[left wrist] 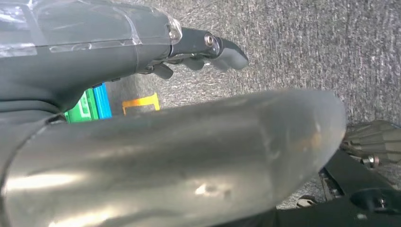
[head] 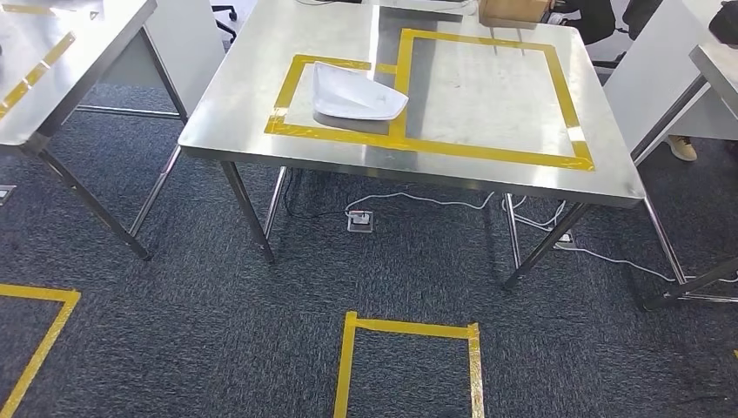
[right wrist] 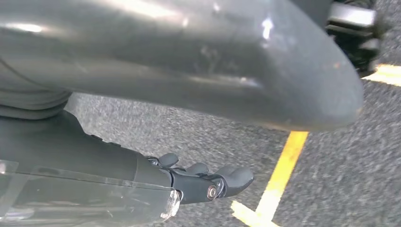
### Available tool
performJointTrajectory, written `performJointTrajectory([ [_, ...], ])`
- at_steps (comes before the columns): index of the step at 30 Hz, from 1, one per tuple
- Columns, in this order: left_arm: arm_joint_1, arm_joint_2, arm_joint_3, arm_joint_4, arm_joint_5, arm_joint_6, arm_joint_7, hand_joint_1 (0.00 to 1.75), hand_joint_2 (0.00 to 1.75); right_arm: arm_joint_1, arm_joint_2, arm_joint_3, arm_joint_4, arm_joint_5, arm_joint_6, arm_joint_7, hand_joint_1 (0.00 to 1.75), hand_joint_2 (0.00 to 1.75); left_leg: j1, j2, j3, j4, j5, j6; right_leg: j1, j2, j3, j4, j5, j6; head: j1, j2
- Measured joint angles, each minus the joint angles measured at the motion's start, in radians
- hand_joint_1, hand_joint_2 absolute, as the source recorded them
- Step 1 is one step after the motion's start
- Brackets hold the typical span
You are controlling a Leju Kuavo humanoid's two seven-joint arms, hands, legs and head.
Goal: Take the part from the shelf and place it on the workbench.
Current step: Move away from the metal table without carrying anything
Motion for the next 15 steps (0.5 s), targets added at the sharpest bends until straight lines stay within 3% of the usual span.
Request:
performJointTrajectory([
  [3, -0.001, -0.002, -0.001, 0.0, 0.001, 0.0, 0.0, 0.0, 0.0, -0.002, -0.001, 0.0, 0.0, 0.0, 0.0, 0.0, 0.0, 0.0, -0.003, 0.023, 0.005, 0.001, -0.004, -0.006, 0.004, -0.037, 0.085, -0.188, 0.099, -0.011, 0.016, 0.0],
  [5, -0.001, -0.003, -0.002, 0.0, 0.003, 0.0, -0.002, 0.0, 0.0, -0.006, -0.001, 0.0, 0.0, 0.0, 0.0, 0.0, 0.0, 0.0, -0.006, 0.04, 0.005, 0.001, -0.006, -0.015, 0.011, -0.054, 0.108, -0.251, 0.112, -0.023, 0.017, 0.0],
  [7, -0.002, -0.004, -0.005, 0.0, 0.006, 0.0, -0.005, 0.0, 0.0, -0.005, -0.001, 0.0, 0.0, -0.001, 0.0, 0.002, 0.0, 0.0, -0.005, 0.051, 0.007, 0.0, -0.009, -0.026, 0.014, -0.04, 0.108, -0.26, 0.115, -0.037, 0.013, 0.0],
  [9, -0.004, -0.005, -0.008, -0.001, 0.007, 0.0, -0.007, 0.0, 0.0, -0.001, -0.001, 0.0, 0.0, -0.001, -0.001, 0.003, 0.0, 0.0, -0.003, 0.009, 0.0, 0.027, -0.036, -0.035, 0.01, -0.026, 0.111, -0.271, 0.124, -0.051, 0.008, 0.0],
  [11, -0.004, -0.006, -0.009, -0.001, 0.008, 0.0, -0.008, 0.0, 0.0, -0.002, -0.003, -0.001, 0.001, -0.002, -0.001, 0.003, 0.0, 0.0, -0.003, -0.039, -0.046, 0.13, -0.099, -0.037, 0.009, -0.011, 0.112, -0.276, 0.13, -0.061, -0.003, 0.0],
  [13, -0.001, -0.007, -0.011, -0.001, 0.008, 0.0, -0.008, 0.0, 0.0, -0.003, -0.004, -0.001, 0.001, -0.002, -0.001, 0.003, 0.0, 0.0, -0.004, -0.043, -0.1, 0.245, -0.141, -0.036, 0.01, 0.01, 0.11, -0.275, 0.131, -0.063, -0.014, 0.0],
  [14, 0.0, -0.007, -0.013, 0.0, 0.008, 0.0, -0.008, 0.0, 0.0, -0.002, -0.004, -0.001, 0.001, -0.002, -0.001, 0.003, 0.0, 0.0, -0.004, -0.041, -0.111, 0.261, -0.135, -0.036, 0.011, 0.021, 0.11, -0.273, 0.13, -0.063, -0.019, 0.0],
  [15, 0.001, -0.007, -0.015, 0.0, 0.008, 0.0, -0.008, 0.0, 0.0, -0.001, -0.004, -0.001, 0.001, -0.002, -0.001, 0.003, 0.0, 0.0, -0.004, -0.042, -0.104, 0.242, -0.11, -0.036, 0.01, 0.033, 0.111, -0.271, 0.129, -0.061, -0.023, 0.0],
])
